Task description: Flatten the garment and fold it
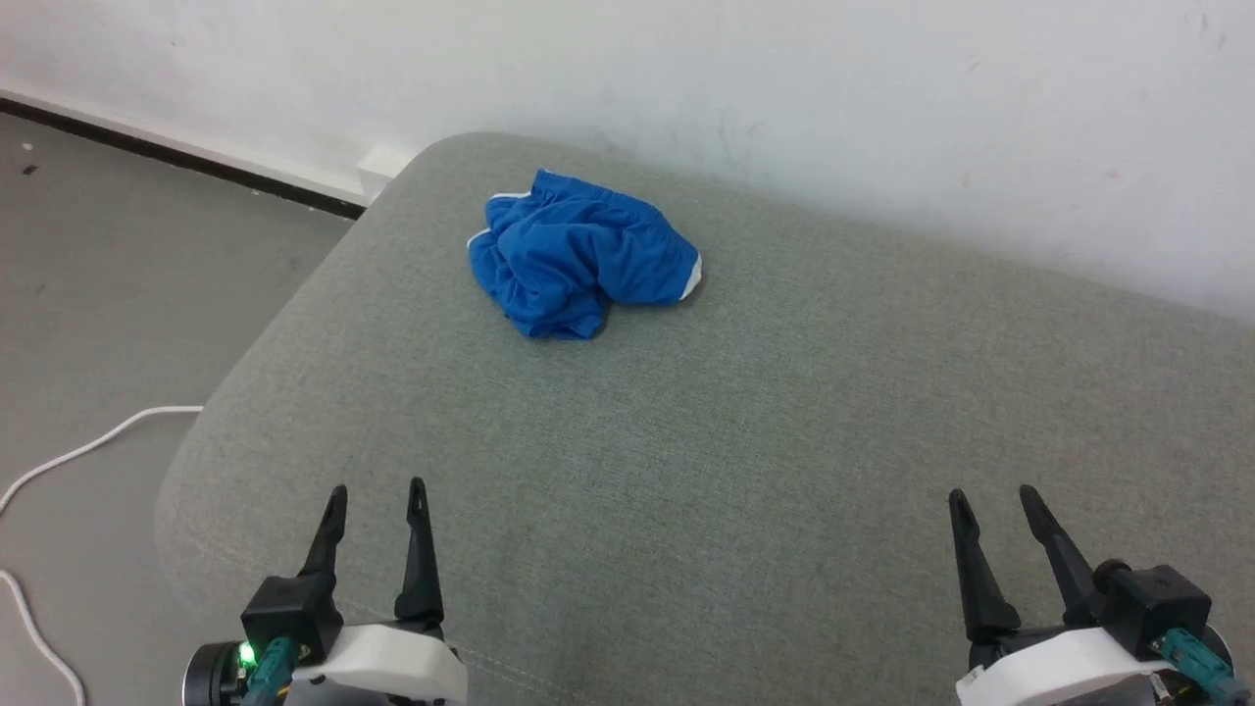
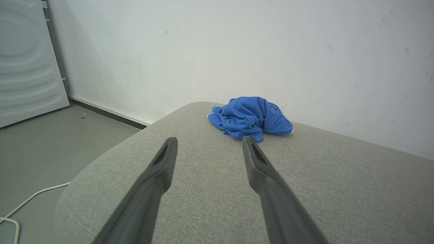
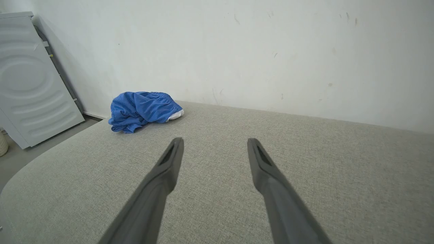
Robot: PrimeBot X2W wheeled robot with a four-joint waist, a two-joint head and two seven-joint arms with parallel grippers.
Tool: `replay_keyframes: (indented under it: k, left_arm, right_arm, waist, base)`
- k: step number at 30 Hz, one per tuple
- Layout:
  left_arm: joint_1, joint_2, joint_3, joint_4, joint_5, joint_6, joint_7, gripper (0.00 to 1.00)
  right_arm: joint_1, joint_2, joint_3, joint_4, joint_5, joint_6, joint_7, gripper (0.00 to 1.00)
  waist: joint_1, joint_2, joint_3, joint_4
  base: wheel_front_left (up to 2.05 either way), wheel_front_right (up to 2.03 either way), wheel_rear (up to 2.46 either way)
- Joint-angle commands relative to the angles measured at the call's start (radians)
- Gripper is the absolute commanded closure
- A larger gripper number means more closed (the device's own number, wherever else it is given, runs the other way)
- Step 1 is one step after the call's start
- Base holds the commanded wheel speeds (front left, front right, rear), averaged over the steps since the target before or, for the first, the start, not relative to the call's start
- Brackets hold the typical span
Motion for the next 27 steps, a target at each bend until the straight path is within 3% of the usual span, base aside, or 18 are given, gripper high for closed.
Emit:
replay_keyframes:
  k: [1,18,23,27]
  left_arm:
    - [0.009,-0.001,-0.004,0.005,-0.007,0.009,-0.012,0.00]
    - [0.008,-0.001,-0.010,0.017,-0.016,0.010,-0.022,0.00]
    - [-0.081,0.017,-0.011,0.056,-0.028,-0.036,-0.022,0.00]
    - [-0.257,0.054,0.005,0.137,-0.066,-0.092,-0.007,0.00]
  right_arm:
    - [0.009,0.003,-0.004,0.004,-0.004,-0.001,-0.012,0.00]
    - [0.008,0.003,-0.002,0.009,-0.002,-0.001,-0.022,0.00]
    - [-0.007,0.003,-0.001,0.005,-0.011,-0.001,-0.022,0.00]
    - [-0.029,0.003,-0.002,-0.003,-0.038,-0.001,-0.022,0.00]
  waist:
    - [0.0000,0.0000,0.000,0.007]
    - [0.0000,0.0000,0.002,0.012]
    - [0.0000,0.0000,0.025,-0.001]
    - [0.0000,0.0000,0.068,-0.031]
  base:
    - [0.00,0.00,0.00]
    - [0.00,0.00,0.00]
    - [0.00,0.00,0.00]
    - [0.00,0.00,0.00]
